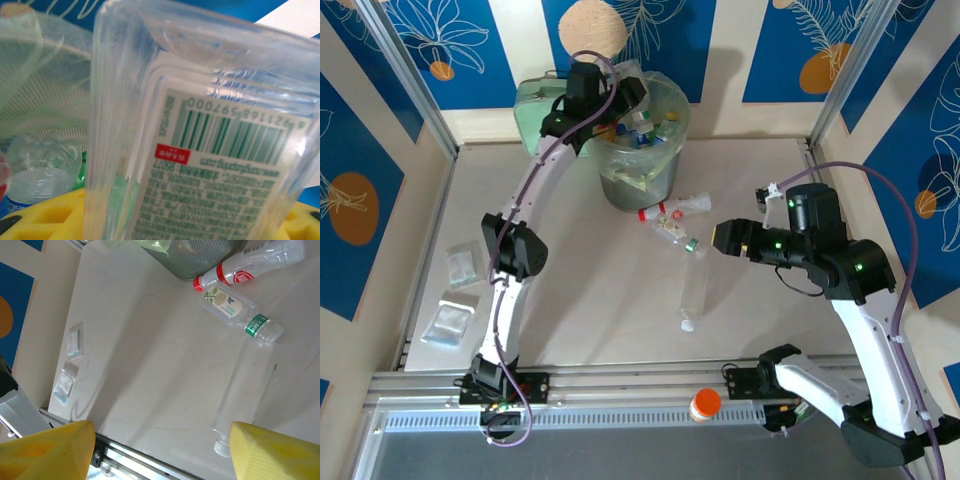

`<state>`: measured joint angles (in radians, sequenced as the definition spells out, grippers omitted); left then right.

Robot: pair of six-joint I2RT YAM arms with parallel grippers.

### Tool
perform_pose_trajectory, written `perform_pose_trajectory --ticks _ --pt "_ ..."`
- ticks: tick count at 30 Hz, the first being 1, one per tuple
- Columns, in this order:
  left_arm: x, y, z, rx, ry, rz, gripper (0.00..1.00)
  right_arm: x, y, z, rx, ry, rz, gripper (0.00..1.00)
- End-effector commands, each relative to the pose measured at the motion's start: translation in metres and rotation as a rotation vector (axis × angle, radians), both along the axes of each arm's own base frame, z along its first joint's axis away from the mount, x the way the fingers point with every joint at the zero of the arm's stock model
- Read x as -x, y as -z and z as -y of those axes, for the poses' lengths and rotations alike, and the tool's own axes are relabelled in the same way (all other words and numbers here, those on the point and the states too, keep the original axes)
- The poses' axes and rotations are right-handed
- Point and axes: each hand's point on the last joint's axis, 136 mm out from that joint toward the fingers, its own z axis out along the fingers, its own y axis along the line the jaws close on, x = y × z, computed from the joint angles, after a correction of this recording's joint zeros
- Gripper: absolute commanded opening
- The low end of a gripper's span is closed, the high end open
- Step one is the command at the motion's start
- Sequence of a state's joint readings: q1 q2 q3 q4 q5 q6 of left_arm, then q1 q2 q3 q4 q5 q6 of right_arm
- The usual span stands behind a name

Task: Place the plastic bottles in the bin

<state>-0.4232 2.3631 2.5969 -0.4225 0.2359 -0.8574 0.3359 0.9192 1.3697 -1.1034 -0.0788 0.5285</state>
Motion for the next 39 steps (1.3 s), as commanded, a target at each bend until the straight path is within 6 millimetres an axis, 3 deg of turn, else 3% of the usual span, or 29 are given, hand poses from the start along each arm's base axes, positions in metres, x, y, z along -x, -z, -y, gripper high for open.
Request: perform_pose_trajectory --ticks 1,6,8,14,21,28,34,39 --pt "-0.001 -0.019 0.017 0.052 -0.001 0.065 0.40 0.007 0.006 0.003 0.021 -0.018 -0.003 0.71" --pt "-0.009 0.014 0.030 0.032 -0.017 0.014 0.48 0.012 0.005 0.006 0.054 -0.030 0.027 0.71" --pt "-0.010 0.023 0.031 0.024 -0.022 -0.004 0.57 0.013 0.004 0.007 0.070 -0.035 0.042 0.71" --pt "-0.011 0.021 0.027 0.009 -0.038 0.003 0.76 0.015 0.003 0.007 0.102 -0.054 0.071 0.71" --pt "-0.006 0.001 0.017 0.000 -0.043 0.034 0.84 0.014 0.000 0.003 0.106 -0.073 0.088 0.71" --pt "0.008 -0.039 -0.001 -0.032 -0.041 0.109 0.89 0.010 -0.009 0.002 0.101 -0.070 0.110 0.71" --pt "0.035 -0.078 -0.023 -0.108 -0.041 0.168 0.90 0.006 -0.014 -0.003 0.082 -0.074 0.108 0.71" --pt "0.071 -0.104 -0.040 -0.180 -0.031 0.183 0.87 -0.002 -0.009 -0.006 0.082 -0.067 0.080 0.71"
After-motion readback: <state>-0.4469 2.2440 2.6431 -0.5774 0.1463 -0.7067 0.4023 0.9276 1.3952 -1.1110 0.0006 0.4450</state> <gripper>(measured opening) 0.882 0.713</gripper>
